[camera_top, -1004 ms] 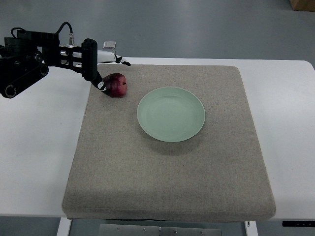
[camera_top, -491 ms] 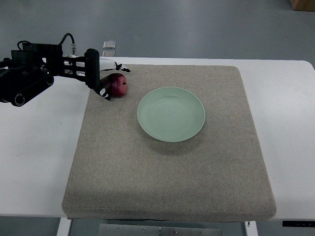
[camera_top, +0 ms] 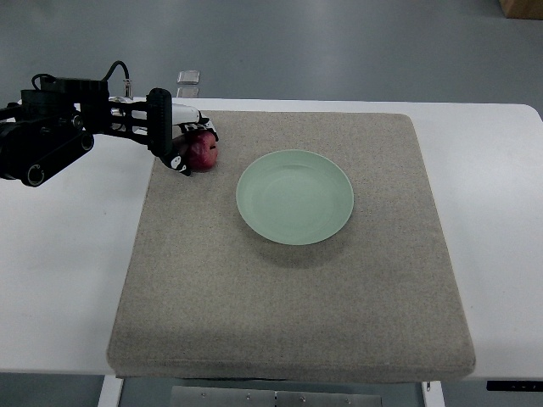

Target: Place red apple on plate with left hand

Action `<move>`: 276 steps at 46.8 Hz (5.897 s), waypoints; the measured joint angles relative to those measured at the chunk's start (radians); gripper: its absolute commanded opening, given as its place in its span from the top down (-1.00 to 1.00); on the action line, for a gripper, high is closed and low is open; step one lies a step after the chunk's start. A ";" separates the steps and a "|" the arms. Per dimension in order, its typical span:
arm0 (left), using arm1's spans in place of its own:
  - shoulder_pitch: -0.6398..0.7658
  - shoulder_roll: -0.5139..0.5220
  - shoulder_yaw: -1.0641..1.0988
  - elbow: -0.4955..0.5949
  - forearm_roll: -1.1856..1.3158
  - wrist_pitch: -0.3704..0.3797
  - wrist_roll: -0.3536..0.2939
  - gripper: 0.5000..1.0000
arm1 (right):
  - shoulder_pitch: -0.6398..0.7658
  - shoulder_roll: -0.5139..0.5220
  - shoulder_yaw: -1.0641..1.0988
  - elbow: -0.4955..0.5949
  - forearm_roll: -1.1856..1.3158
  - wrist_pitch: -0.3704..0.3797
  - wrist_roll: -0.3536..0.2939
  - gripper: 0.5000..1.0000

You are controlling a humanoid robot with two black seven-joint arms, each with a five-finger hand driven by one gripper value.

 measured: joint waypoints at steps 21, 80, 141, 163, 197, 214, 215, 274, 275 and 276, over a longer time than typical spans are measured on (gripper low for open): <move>-0.018 -0.004 -0.019 -0.015 -0.014 0.055 -0.002 1.00 | 0.000 0.000 0.000 0.000 0.000 0.000 0.000 -0.86; 0.005 -0.123 0.026 -0.250 0.008 0.092 -0.041 1.00 | 0.000 0.000 0.000 0.000 0.000 0.000 0.000 -0.86; 0.017 -0.126 0.019 -0.227 -0.015 0.120 -0.040 -0.97 | 0.000 0.000 0.000 0.000 0.000 0.000 0.000 -0.86; 0.008 -0.112 0.000 -0.014 -0.096 0.122 -0.042 -0.98 | 0.000 0.000 0.000 0.000 0.000 0.000 0.000 -0.86; 0.017 -0.147 -0.014 0.286 -0.758 0.327 -0.003 -0.98 | 0.000 0.000 0.000 0.000 0.000 0.000 0.000 -0.86; 0.014 -0.191 -0.113 0.302 -1.307 0.370 0.269 -0.98 | 0.000 0.000 0.000 0.000 0.000 0.000 0.000 -0.86; 0.014 -0.192 -0.128 0.302 -1.327 0.365 0.273 -0.98 | 0.000 0.000 0.000 0.000 0.000 0.000 0.000 -0.86; 0.107 -0.258 -0.513 0.396 -1.614 0.052 0.245 -0.98 | 0.000 0.000 0.000 0.000 0.000 0.000 0.000 -0.86; 0.108 -0.258 -0.512 0.396 -1.614 0.051 0.245 -0.98 | 0.000 0.000 0.000 0.000 0.000 0.000 0.000 -0.86; 0.110 -0.257 -0.511 0.396 -1.613 0.050 0.245 -0.98 | 0.000 0.000 0.000 0.000 0.000 0.000 0.000 -0.86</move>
